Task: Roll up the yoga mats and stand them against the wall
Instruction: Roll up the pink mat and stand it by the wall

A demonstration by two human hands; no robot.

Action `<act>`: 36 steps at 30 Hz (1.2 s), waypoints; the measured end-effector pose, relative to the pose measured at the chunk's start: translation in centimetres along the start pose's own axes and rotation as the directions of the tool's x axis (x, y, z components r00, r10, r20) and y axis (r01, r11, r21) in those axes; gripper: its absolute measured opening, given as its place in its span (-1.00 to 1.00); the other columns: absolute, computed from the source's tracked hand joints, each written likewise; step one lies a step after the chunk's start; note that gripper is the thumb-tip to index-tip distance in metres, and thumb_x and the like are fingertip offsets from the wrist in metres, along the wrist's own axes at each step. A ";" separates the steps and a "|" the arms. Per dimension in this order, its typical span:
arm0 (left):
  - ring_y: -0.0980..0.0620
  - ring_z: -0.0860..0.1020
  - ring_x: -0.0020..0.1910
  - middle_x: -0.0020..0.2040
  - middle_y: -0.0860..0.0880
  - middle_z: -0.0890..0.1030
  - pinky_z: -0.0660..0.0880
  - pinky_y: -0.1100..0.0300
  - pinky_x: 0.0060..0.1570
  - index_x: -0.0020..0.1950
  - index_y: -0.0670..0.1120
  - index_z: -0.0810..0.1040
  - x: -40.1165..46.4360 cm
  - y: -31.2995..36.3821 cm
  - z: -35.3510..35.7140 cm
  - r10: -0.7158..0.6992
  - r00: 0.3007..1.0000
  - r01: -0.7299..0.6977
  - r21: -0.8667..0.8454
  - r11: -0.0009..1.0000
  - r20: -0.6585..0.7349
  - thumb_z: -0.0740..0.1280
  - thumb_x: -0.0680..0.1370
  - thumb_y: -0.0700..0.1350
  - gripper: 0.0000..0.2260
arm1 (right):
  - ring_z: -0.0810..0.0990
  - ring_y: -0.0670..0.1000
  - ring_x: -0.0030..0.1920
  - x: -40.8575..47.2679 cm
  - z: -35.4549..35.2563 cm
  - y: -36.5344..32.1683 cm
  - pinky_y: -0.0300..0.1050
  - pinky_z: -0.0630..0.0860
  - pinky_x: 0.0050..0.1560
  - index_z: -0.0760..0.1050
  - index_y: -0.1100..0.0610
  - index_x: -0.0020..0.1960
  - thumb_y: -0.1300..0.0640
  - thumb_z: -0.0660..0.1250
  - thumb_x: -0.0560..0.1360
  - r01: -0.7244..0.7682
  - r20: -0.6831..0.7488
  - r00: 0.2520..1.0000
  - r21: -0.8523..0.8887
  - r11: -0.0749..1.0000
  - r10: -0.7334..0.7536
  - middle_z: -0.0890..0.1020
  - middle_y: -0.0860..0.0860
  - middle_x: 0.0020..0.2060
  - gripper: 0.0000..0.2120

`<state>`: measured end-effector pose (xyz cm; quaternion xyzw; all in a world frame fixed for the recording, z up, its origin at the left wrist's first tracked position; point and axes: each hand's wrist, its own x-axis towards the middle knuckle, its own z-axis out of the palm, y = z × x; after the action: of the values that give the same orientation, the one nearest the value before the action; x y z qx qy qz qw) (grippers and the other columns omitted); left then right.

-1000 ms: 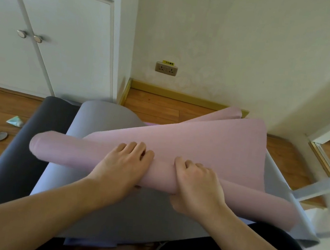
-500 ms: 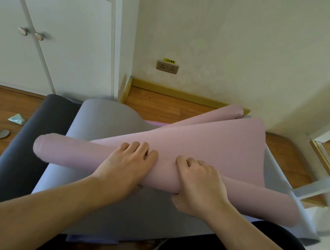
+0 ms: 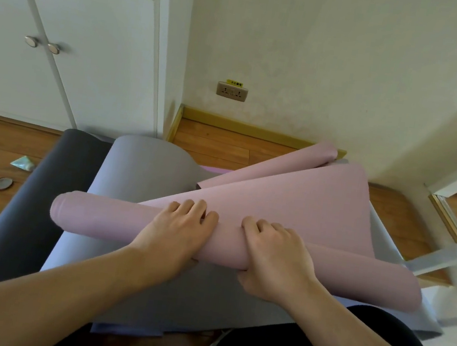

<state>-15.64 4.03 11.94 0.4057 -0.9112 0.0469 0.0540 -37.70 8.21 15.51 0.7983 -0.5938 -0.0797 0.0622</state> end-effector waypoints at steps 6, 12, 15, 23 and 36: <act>-0.07 0.62 0.11 0.16 0.03 0.61 0.45 0.09 -0.09 0.35 0.00 0.36 0.6 -0.3 -1.4 -0.124 0.988 0.140 -0.212 0.967 0.089 0.45 0.42 0.08 -0.45 | 0.57 0.17 -0.07 -0.2 -0.1 -0.3 0.11 0.56 -0.05 0.44 0.09 0.23 -0.10 0.70 0.12 -0.007 0.003 1.000 -0.052 0.999 0.007 0.59 0.10 0.01 -0.21; -0.12 0.58 0.02 0.07 -0.03 0.56 0.57 -0.03 0.03 0.20 -0.01 0.45 0.1 0.0 -0.9 -0.019 1.000 0.020 -0.081 0.997 0.023 0.45 0.30 0.19 -0.45 | 0.59 0.14 -0.26 0.0 -0.4 0.3 -0.02 0.47 -0.30 0.44 0.06 0.07 -0.11 0.54 0.19 -0.038 0.028 0.999 -0.046 0.998 0.039 0.61 0.05 -0.18 -0.44; -0.14 0.57 -0.11 -0.02 -0.08 0.55 0.60 -0.05 -0.15 0.12 -0.06 0.50 0.4 -0.1 -0.4 -0.002 1.000 0.002 -0.001 1.000 0.018 0.63 0.14 0.10 -0.35 | 0.60 0.15 -0.24 0.1 -0.3 0.5 -0.04 0.36 -0.31 0.39 0.04 0.07 -0.12 0.48 0.19 -0.030 0.006 1.000 0.008 1.000 0.030 0.59 0.00 -0.18 -0.46; -0.08 0.62 -0.04 0.03 0.06 0.62 0.31 0.11 -0.18 0.20 0.04 0.35 0.8 -0.8 -2.1 -0.087 0.996 0.091 -0.185 0.979 0.026 0.41 0.40 0.11 -0.55 | 0.57 0.17 -0.17 -0.1 -0.5 0.0 0.06 0.53 -0.18 0.41 0.06 0.11 -0.10 0.64 0.18 -0.042 -0.029 0.999 -0.059 0.997 0.040 0.58 0.08 -0.09 -0.36; -0.11 0.60 -0.21 -0.10 -0.02 0.57 0.52 0.03 -0.32 0.02 -0.04 0.47 0.5 -0.3 -0.3 -0.018 0.999 0.021 -0.075 0.997 0.041 0.60 0.13 0.02 -0.45 | 0.60 0.15 -0.06 -0.5 -1.1 0.3 0.04 0.52 -0.10 0.42 0.05 0.20 -0.15 0.56 0.25 -0.012 0.007 1.000 -0.013 1.000 0.012 0.61 0.04 -0.01 -0.37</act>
<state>-15.78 3.50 12.28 0.4133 -0.9092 0.0036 0.0513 -37.89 8.56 16.66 0.7939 -0.5983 -0.0859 0.0658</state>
